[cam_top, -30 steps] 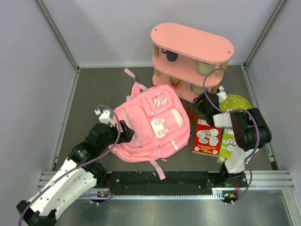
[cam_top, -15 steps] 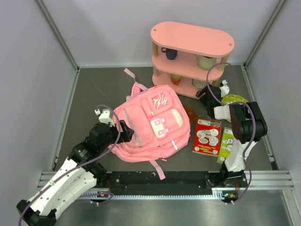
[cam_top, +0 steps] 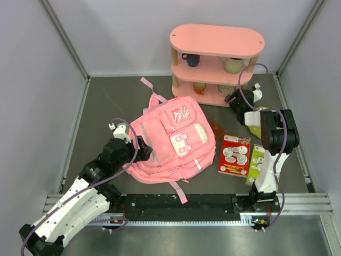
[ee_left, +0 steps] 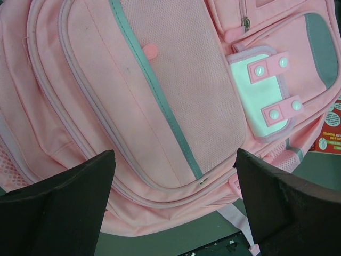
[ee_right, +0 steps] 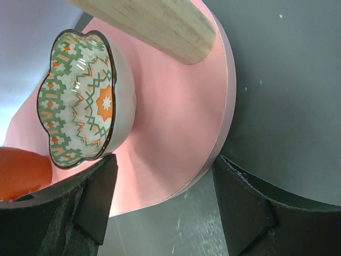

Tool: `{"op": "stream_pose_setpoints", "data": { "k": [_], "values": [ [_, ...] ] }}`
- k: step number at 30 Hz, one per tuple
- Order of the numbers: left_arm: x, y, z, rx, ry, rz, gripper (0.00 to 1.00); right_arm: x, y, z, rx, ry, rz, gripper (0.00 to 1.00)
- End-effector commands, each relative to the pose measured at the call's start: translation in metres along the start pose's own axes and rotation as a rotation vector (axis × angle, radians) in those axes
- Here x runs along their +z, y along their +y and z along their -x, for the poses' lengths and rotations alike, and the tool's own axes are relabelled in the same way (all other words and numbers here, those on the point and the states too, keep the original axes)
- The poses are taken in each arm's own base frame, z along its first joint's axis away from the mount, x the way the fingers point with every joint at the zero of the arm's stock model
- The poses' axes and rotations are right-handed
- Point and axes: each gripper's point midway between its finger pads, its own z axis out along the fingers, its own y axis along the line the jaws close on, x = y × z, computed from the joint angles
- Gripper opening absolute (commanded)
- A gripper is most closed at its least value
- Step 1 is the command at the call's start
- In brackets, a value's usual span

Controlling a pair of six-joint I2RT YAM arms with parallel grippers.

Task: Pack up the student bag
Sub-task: Adjust the distractor at the center of the board.

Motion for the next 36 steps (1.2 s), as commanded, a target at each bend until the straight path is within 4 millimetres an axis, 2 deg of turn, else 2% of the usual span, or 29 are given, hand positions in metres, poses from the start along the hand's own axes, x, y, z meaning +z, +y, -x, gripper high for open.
{"op": "stream_pose_setpoints", "data": {
  "k": [1,9,14,15,17,18,19,21,22,23,28,29,31,33,35,36],
  "values": [
    [-0.003,-0.011,0.019,-0.004,-0.054,-0.031,0.98,0.018,0.026,0.012,0.014,0.001,0.086,0.71],
    [-0.002,-0.013,0.017,-0.004,-0.044,-0.039,0.98,0.032,0.032,0.017,0.026,0.023,0.117,0.71],
    [-0.003,-0.014,0.017,-0.007,-0.050,-0.047,0.98,0.024,0.035,0.019,0.025,0.030,0.138,0.75],
    [-0.003,-0.013,0.017,-0.009,-0.051,-0.046,0.98,0.019,0.034,0.011,0.023,0.060,0.155,0.77],
    [-0.004,-0.013,0.017,-0.010,-0.050,-0.049,0.98,0.010,0.040,0.014,0.019,0.055,0.187,0.79],
    [-0.004,-0.014,0.017,-0.006,-0.053,-0.054,0.99,0.005,0.036,0.008,0.021,0.074,0.185,0.82],
    [-0.005,-0.014,0.017,-0.006,-0.053,-0.054,0.98,-0.002,0.041,0.012,0.027,0.067,0.202,0.82],
    [-0.005,-0.014,0.016,-0.007,-0.054,-0.057,0.99,-0.012,0.039,0.005,0.036,0.081,0.227,0.83],
    [-0.006,-0.014,0.016,-0.006,-0.057,-0.059,0.98,-0.019,0.046,0.009,0.042,0.076,0.256,0.83],
    [-0.006,-0.013,0.016,-0.007,-0.057,-0.059,0.98,-0.026,0.044,0.001,0.045,0.107,0.273,0.84],
    [-0.008,-0.013,0.014,-0.008,-0.062,-0.067,0.98,-0.058,0.056,-0.012,0.044,0.180,0.379,0.84],
    [-0.007,-0.012,0.014,-0.006,-0.062,-0.065,0.98,-0.070,0.055,-0.015,0.039,0.191,0.395,0.84],
    [-0.008,-0.012,0.013,-0.004,-0.063,-0.068,0.98,-0.086,0.065,-0.017,0.023,0.200,0.467,0.84],
    [-0.007,-0.011,0.013,-0.003,-0.060,-0.064,0.98,-0.111,0.080,-0.028,-0.025,0.267,0.564,0.84],
    [-0.007,-0.012,0.013,0.001,-0.062,-0.068,0.98,-0.133,0.087,-0.049,-0.069,0.369,0.618,0.84],
    [-0.007,-0.013,0.013,0.000,-0.059,-0.069,0.98,-0.144,0.091,-0.049,-0.113,0.370,0.646,0.85]
  ]
}}
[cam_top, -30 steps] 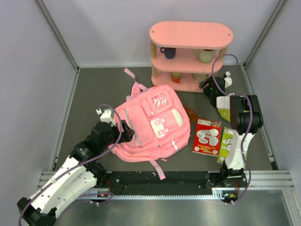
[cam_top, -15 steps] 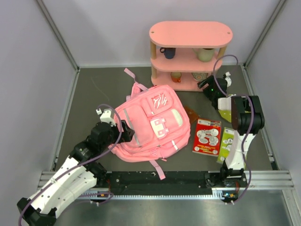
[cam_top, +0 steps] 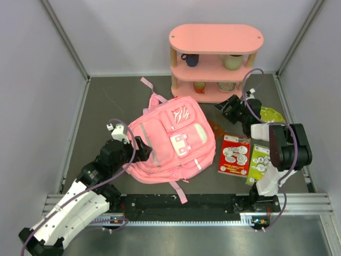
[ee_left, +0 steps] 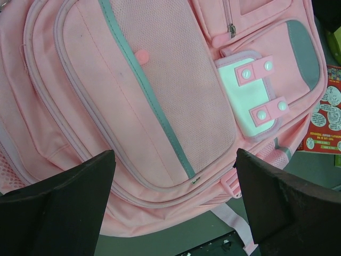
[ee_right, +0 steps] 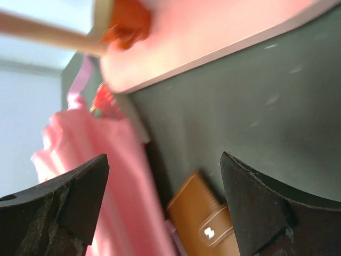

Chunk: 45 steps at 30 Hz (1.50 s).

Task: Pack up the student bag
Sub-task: Adjust the distractor at the center of the board, then adjust the student bag at the center of the board.

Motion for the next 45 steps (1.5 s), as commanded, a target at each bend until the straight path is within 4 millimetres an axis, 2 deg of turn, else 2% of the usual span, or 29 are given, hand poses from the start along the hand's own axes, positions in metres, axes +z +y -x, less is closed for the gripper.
{"op": "stream_pose_setpoints", "data": {
  "k": [1,2,3,5,7,8,9,10,12,13,14,16,19,20,23,27,28,30,31,32,34,35,37,38,39,41,42,44,45],
  "values": [
    [0.000,-0.007,0.007,0.007,-0.028,-0.035,0.98,-0.034,0.066,-0.024,-0.161,0.116,0.231,0.85],
    [0.000,-0.008,0.007,0.007,-0.028,-0.041,0.99,-0.041,0.061,-0.038,-0.158,0.140,0.222,0.86],
    [0.000,-0.009,0.006,0.007,-0.027,-0.043,0.98,-0.050,0.066,-0.039,-0.160,0.135,0.232,0.86],
    [-0.001,-0.009,0.006,0.006,-0.026,-0.050,0.98,-0.060,0.054,-0.061,-0.155,0.189,0.195,0.86],
    [-0.001,-0.010,0.004,0.002,-0.019,-0.057,0.98,-0.070,0.055,-0.078,-0.196,0.226,0.181,0.87],
    [-0.002,-0.011,0.003,0.003,-0.017,-0.063,0.98,-0.076,0.045,-0.092,-0.199,0.257,0.152,0.87],
    [-0.002,-0.011,0.002,0.003,-0.012,-0.065,0.98,-0.081,0.046,-0.103,-0.213,0.282,0.150,0.87],
    [-0.002,-0.012,0.002,0.004,-0.012,-0.068,0.98,-0.088,0.051,-0.105,-0.216,0.278,0.158,0.87],
    [-0.002,-0.011,0.000,0.007,-0.004,-0.067,0.98,-0.100,0.041,-0.125,-0.230,0.314,0.134,0.88],
    [-0.002,-0.010,-0.001,0.009,0.000,-0.064,0.99,-0.105,0.038,-0.123,-0.253,0.287,0.104,0.89],
    [-0.002,-0.010,-0.001,0.011,0.000,-0.062,0.98,-0.112,0.023,-0.131,-0.259,0.319,0.039,0.90],
    [-0.002,-0.010,-0.001,0.012,-0.002,-0.062,0.98,-0.124,0.017,-0.133,-0.270,0.303,0.020,0.95],
    [-0.002,-0.010,0.001,0.014,-0.005,-0.060,0.98,-0.138,0.016,-0.146,-0.245,0.336,0.054,0.98],
    [-0.001,-0.010,0.000,0.012,-0.003,-0.059,0.99,-0.142,0.021,-0.147,-0.234,0.329,0.076,0.98],
    [0.001,-0.011,-0.001,0.013,0.001,-0.063,0.98,-0.146,0.019,-0.155,-0.218,0.353,0.082,0.99],
    [0.004,-0.015,-0.003,0.009,0.016,-0.083,0.98,-0.141,0.015,-0.164,-0.199,0.388,0.068,0.99],
    [0.004,-0.016,-0.003,0.007,0.017,-0.086,0.98,-0.138,0.018,-0.163,-0.207,0.380,0.077,0.99],
    [0.004,-0.016,-0.004,0.006,0.022,-0.086,0.98,-0.134,0.018,-0.175,-0.206,0.416,0.064,0.99],
    [0.004,-0.016,-0.005,0.006,0.023,-0.088,0.98,-0.130,0.025,-0.175,-0.217,0.410,0.081,0.99],
    [0.004,-0.017,-0.004,0.004,0.021,-0.091,0.98,-0.129,0.030,-0.184,-0.214,0.430,0.096,0.99],
    [0.003,-0.016,-0.005,0.001,0.023,-0.090,0.98,-0.123,0.026,-0.194,-0.184,0.453,0.081,0.99],
    [0.003,-0.017,-0.005,-0.001,0.022,-0.094,0.98,-0.119,0.033,-0.194,-0.157,0.436,0.102,0.99],
    [0.003,-0.019,-0.006,-0.005,0.030,-0.105,0.98,-0.116,0.025,-0.198,-0.101,0.428,0.075,0.88],
    [0.002,-0.020,-0.006,-0.005,0.030,-0.111,0.98,-0.113,0.028,-0.194,-0.094,0.398,0.094,0.80],
    [0.002,-0.021,-0.008,-0.005,0.036,-0.116,0.98,-0.113,0.024,-0.194,-0.082,0.378,0.083,0.69],
    [0.001,-0.022,-0.008,-0.003,0.038,-0.126,0.98,-0.113,0.033,-0.187,-0.065,0.342,0.115,0.44],
    [0.001,-0.021,-0.009,-0.003,0.039,-0.125,0.98,-0.113,0.038,-0.183,-0.062,0.327,0.129,0.22],
    [0.002,-0.022,-0.009,-0.003,0.041,-0.127,0.98,-0.115,0.052,-0.174,-0.059,0.299,0.169,0.10],
    [0.002,-0.022,-0.010,-0.003,0.043,-0.128,0.98,-0.116,0.060,-0.169,-0.061,0.284,0.191,0.00]
  ]
}}
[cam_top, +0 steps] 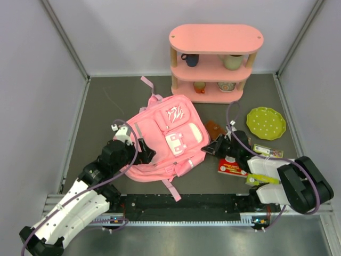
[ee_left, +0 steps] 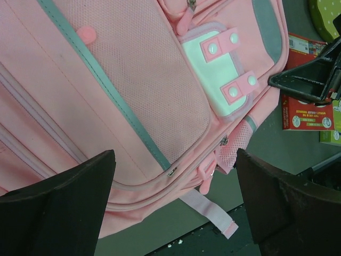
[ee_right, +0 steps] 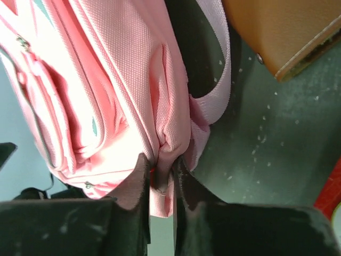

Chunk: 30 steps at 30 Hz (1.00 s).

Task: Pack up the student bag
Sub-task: Adjust the student bag at the center of the board.

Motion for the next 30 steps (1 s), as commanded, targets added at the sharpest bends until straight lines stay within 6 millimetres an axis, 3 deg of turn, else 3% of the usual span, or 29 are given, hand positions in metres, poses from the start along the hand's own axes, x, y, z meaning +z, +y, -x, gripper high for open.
{"op": "stream_pose_setpoints", "data": {
  "k": [1,5,8,9,12,17,18,20,21,23,24,26,30],
  "values": [
    [0.000,-0.011,0.008,0.004,-0.030,-0.053,0.98,-0.011,0.054,0.031,-0.045,-0.124,0.174,0.00],
    [-0.005,-0.022,0.018,0.004,-0.051,-0.089,0.98,-0.038,0.096,0.057,-0.086,-0.239,0.274,0.00],
    [-0.014,-0.038,0.032,0.008,-0.080,-0.149,0.98,-0.054,0.099,0.078,-0.079,-0.344,0.222,0.00],
    [-0.016,-0.043,0.035,0.009,-0.082,-0.169,0.98,-0.068,0.104,0.096,-0.068,-0.444,0.210,0.00],
    [-0.021,-0.060,0.046,0.020,-0.087,-0.225,0.98,-0.094,0.095,0.119,-0.001,-0.619,0.153,0.00],
    [-0.012,-0.076,0.050,0.050,-0.058,-0.220,0.99,-0.114,0.072,0.133,0.098,-0.765,0.081,0.00],
    [-0.010,-0.088,0.043,0.068,-0.036,-0.246,0.98,-0.112,0.063,0.131,0.108,-0.765,0.052,0.00],
    [-0.006,-0.092,0.041,0.066,-0.044,-0.215,0.98,-0.113,0.053,0.127,0.134,-0.769,0.036,0.00],
    [-0.005,-0.104,0.029,0.087,-0.013,-0.244,0.98,-0.108,0.039,0.120,0.143,-0.761,0.010,0.00],
    [-0.001,-0.113,0.013,0.074,0.017,-0.261,0.98,-0.105,0.030,0.111,0.139,-0.738,0.002,0.00],
    [-0.002,-0.129,0.001,0.077,0.036,-0.315,0.98,-0.104,0.029,0.107,0.128,-0.726,0.002,0.00],
    [0.001,-0.136,-0.030,0.068,0.106,-0.334,0.98,-0.098,0.020,0.099,0.111,-0.690,-0.020,0.00],
    [-0.003,-0.142,-0.069,0.048,0.185,-0.314,0.98,-0.093,0.010,0.092,0.053,-0.654,-0.074,0.00]
  ]
}}
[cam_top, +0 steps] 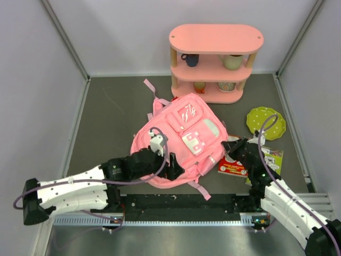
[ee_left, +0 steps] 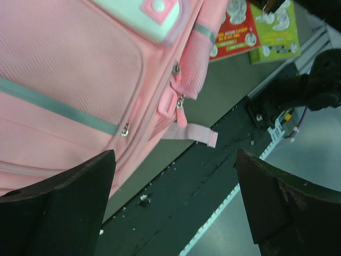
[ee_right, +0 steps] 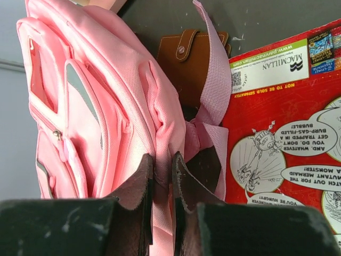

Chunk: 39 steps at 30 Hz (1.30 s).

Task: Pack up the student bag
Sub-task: Adjust the student bag at the center of the board.

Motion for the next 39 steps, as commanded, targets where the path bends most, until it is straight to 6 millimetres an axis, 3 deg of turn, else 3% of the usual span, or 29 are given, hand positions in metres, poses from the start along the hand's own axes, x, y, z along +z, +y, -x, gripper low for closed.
{"op": "stream_pose_setpoints", "data": {
  "k": [1,2,3,5,6,7,8,10,11,13,16,21,24,25,26,28,30,32,33,34,35,36,37,39],
  "values": [
    [0.006,-0.013,-0.024,-0.122,0.011,0.028,0.98,0.000,0.024,0.027,-0.017,-0.103,0.064,0.00],
    [0.004,-0.016,-0.037,-0.129,0.043,0.037,0.98,0.000,0.024,0.025,-0.033,-0.091,0.066,0.00],
    [0.003,-0.004,-0.039,-0.147,0.021,0.107,0.98,0.001,0.022,0.022,-0.066,-0.079,0.059,0.00],
    [-0.007,0.011,-0.056,-0.202,0.031,0.199,0.99,0.003,0.027,0.018,-0.117,-0.042,0.074,0.19],
    [-0.008,0.024,-0.053,-0.220,-0.012,0.258,0.99,0.003,0.027,0.017,-0.171,-0.028,0.074,0.27],
    [-0.011,0.033,-0.056,-0.273,-0.023,0.292,0.99,0.004,0.027,0.015,-0.197,-0.010,0.069,0.49],
    [-0.018,0.048,-0.061,-0.288,-0.022,0.350,0.99,0.004,0.033,0.016,-0.220,0.003,0.076,0.59],
    [-0.025,0.064,-0.065,-0.370,-0.052,0.405,0.99,0.005,0.026,0.015,-0.287,0.035,0.029,0.74],
    [-0.030,0.070,-0.066,-0.383,-0.058,0.415,0.99,0.005,0.039,0.026,-0.301,0.013,0.046,0.78],
    [-0.035,0.083,-0.067,-0.416,-0.086,0.459,0.99,0.005,0.036,0.031,-0.356,0.015,0.008,0.83],
    [-0.048,0.102,-0.067,-0.441,-0.113,0.543,0.99,0.007,0.048,0.050,-0.399,-0.021,0.011,0.93],
    [-0.049,0.121,-0.073,-0.458,-0.155,0.604,0.98,0.019,0.076,0.063,-0.442,0.023,0.073,0.94],
    [-0.047,0.120,-0.066,-0.424,-0.184,0.580,0.99,0.030,0.104,0.059,-0.465,0.082,0.165,0.94],
    [-0.044,0.114,-0.061,-0.426,-0.200,0.549,0.98,0.029,0.125,0.057,-0.469,0.110,0.246,0.94],
    [-0.045,0.114,-0.055,-0.420,-0.226,0.539,0.98,0.040,0.126,0.050,-0.466,0.150,0.257,0.94],
    [-0.047,0.113,-0.048,-0.397,-0.248,0.531,0.99,0.047,0.157,0.056,-0.437,0.154,0.322,0.94],
    [-0.051,0.113,-0.038,-0.376,-0.278,0.533,0.98,0.067,0.162,0.049,-0.435,0.182,0.302,0.95],
    [-0.055,0.113,-0.033,-0.360,-0.290,0.536,0.98,0.080,0.189,0.057,-0.439,0.149,0.322,0.96],
    [-0.057,0.110,-0.028,-0.345,-0.298,0.530,0.98,0.097,0.186,0.049,-0.433,0.171,0.295,0.98],
    [-0.057,0.110,-0.027,-0.339,-0.298,0.531,0.98,0.105,0.206,0.060,-0.433,0.134,0.315,0.99],
    [-0.057,0.108,-0.025,-0.334,-0.299,0.527,0.98,0.112,0.215,0.056,-0.434,0.142,0.328,0.99],
    [-0.057,0.107,-0.023,-0.325,-0.302,0.525,0.98,0.136,0.206,0.042,-0.424,0.182,0.294,0.99],
    [-0.057,0.107,-0.023,-0.318,-0.299,0.526,0.98,0.144,0.226,0.051,-0.414,0.156,0.319,0.99],
    [-0.057,0.105,-0.022,-0.302,-0.296,0.521,0.98,0.163,0.236,0.045,-0.417,0.139,0.326,0.99]
  ]
}}
